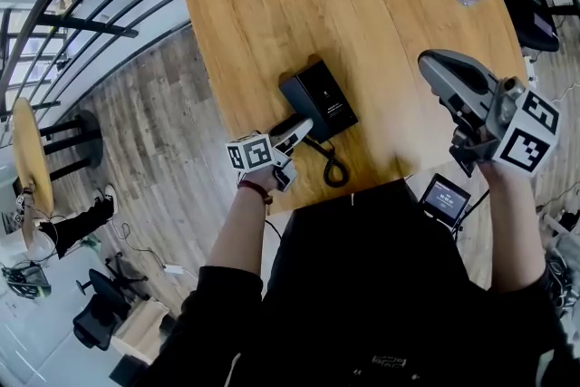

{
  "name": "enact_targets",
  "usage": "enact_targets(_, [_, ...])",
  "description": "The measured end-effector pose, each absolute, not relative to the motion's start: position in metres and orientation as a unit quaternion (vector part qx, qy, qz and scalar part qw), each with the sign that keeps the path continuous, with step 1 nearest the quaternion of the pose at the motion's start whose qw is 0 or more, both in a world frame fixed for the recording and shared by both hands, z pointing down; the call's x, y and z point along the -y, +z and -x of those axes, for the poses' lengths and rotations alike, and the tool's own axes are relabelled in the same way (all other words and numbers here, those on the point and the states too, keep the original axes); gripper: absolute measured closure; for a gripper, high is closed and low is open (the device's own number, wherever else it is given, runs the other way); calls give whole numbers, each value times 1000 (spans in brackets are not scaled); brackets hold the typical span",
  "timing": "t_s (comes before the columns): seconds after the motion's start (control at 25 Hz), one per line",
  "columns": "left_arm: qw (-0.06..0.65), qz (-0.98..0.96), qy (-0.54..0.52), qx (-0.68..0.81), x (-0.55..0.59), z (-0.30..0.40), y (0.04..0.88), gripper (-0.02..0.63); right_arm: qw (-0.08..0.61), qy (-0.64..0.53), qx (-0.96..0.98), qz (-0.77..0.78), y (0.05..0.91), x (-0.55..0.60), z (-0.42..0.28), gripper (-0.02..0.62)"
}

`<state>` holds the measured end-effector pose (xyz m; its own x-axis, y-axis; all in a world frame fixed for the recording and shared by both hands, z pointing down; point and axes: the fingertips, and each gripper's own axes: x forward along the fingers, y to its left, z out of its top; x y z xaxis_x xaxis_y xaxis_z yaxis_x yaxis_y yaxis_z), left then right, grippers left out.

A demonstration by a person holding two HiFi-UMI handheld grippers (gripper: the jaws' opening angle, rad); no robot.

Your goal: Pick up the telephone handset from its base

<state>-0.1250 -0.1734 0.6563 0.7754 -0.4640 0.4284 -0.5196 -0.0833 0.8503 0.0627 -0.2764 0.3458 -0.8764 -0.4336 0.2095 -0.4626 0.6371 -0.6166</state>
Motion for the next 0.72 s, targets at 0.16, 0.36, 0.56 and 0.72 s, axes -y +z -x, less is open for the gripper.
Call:
enact_targets(0.16, [591,-734,16,335,177,126,658,341,23,349,903,-250,348,276,-64,578])
enact_targets(0.36, [591,-739,13,324,180,121,659,342,26,354,900,-253,353,276,-67,578])
enact_targets(0.56, [589,-736,15,333,183,122,663,425,27,359,897,-255,357,275,-68,578])
enact_targets(0.72, [571,-747,23,339,183,123,660,436,26,362,895,-258,360,275,-70,578])
